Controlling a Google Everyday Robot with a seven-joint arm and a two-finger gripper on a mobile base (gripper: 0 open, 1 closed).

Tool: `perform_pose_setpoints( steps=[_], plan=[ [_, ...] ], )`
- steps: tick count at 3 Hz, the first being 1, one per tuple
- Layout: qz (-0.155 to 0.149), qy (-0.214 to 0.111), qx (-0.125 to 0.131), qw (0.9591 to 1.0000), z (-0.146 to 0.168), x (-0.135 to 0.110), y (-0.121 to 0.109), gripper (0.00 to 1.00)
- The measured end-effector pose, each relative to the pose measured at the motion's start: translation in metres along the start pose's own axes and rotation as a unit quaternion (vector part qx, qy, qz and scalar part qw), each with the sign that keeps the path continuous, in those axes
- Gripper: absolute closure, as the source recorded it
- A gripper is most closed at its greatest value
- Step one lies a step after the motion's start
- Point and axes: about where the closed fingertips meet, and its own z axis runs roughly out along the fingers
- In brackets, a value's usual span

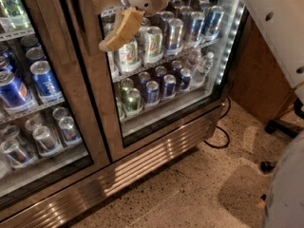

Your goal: Open right fridge door

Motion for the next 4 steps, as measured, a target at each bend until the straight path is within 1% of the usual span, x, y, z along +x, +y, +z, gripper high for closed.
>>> perform_pose_setpoints(
  steps=[4],
  plan=[
    [0.013, 0.021, -0.019, 0.9995, 0.007, 0.027, 0.009, 0.29]
  ],
)
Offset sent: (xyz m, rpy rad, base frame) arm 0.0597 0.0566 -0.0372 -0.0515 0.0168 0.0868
